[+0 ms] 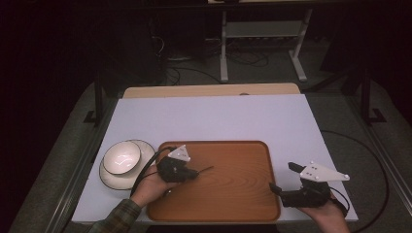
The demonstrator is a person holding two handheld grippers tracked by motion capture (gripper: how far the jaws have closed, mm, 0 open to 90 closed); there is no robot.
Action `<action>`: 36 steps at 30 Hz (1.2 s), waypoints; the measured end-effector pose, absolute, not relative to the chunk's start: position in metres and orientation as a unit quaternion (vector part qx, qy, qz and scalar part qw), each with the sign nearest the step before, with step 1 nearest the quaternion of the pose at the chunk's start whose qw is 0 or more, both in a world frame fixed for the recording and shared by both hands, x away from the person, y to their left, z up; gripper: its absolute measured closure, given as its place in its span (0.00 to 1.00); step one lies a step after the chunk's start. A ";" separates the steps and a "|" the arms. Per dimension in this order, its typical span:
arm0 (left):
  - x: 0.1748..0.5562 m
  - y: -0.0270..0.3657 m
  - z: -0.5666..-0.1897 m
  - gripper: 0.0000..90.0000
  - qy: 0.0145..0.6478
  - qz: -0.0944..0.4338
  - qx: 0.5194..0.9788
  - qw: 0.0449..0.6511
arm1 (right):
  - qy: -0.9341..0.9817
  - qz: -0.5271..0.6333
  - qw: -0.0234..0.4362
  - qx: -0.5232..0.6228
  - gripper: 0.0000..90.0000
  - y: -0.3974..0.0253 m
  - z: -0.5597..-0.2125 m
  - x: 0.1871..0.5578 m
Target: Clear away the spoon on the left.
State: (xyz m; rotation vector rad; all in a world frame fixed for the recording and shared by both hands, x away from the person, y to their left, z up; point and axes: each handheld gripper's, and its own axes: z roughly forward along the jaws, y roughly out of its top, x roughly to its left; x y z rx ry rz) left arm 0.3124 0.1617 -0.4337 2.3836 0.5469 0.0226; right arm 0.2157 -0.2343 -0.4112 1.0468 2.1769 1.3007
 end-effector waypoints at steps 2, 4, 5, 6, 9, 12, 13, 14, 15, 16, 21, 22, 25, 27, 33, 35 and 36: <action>0.313 0.162 -0.435 0.96 0.211 0.008 0.917 0.339 | 0.778 0.464 0.198 0.374 0.08 -0.234 -0.411 0.216; 0.314 0.162 -0.435 0.96 0.211 0.009 0.917 0.339 | 0.778 0.464 0.198 0.374 0.08 -0.234 -0.411 0.216; 0.314 0.163 -0.435 0.95 0.211 0.010 0.917 0.339 | 0.778 0.464 0.198 0.374 0.08 -0.234 -0.411 0.216; 0.314 0.163 -0.434 0.95 0.212 0.011 0.917 0.338 | 0.779 0.463 0.198 0.374 0.08 -0.234 -0.412 0.216; 0.315 0.164 -0.434 0.94 0.215 0.018 0.917 0.335 | 0.778 0.464 0.199 0.374 0.08 -0.235 -0.411 0.216; 0.315 0.165 -0.434 0.92 0.216 0.019 0.917 0.335 | 0.778 0.464 0.199 0.374 0.08 -0.235 -0.411 0.216; 0.315 0.165 -0.434 0.92 0.216 0.021 0.917 0.334 | 0.778 0.464 0.199 0.374 0.08 -0.234 -0.411 0.216; 0.315 0.165 -0.434 0.91 0.216 0.021 0.917 0.334 | 0.778 0.464 0.199 0.374 0.08 -0.234 -0.411 0.216; 0.315 0.165 -0.434 0.90 0.216 0.019 0.917 0.335 | 0.778 0.464 0.199 0.374 0.08 -0.234 -0.411 0.216; 0.315 0.165 -0.434 0.89 0.216 0.019 0.917 0.335 | 0.778 0.464 0.199 0.374 0.08 -0.234 -0.411 0.216; 0.314 0.163 -0.433 0.77 0.212 0.024 0.917 0.338 | 0.779 0.463 0.197 0.374 0.08 -0.235 -0.412 0.216; 0.314 0.163 -0.433 0.73 0.211 0.026 0.916 0.340 | 0.778 0.464 0.198 0.374 0.08 -0.235 -0.412 0.216; 0.314 0.164 -0.433 0.63 0.210 0.031 0.912 0.352 | 0.778 0.464 0.197 0.373 0.08 -0.235 -0.412 0.216; 0.313 0.165 -0.432 0.58 0.211 0.033 0.910 0.356 | 0.779 0.465 0.197 0.373 0.08 -0.235 -0.412 0.216; 0.313 0.167 -0.430 0.45 0.217 0.036 0.899 0.378 | 0.778 0.465 0.197 0.374 0.08 -0.236 -0.412 0.215; 0.312 0.168 -0.427 0.41 0.220 0.039 0.894 0.387 | 0.777 0.466 0.197 0.374 0.08 -0.236 -0.411 0.216; 0.312 0.168 -0.427 0.39 0.220 0.039 0.894 0.387 | 0.777 0.466 0.197 0.374 0.08 -0.236 -0.411 0.216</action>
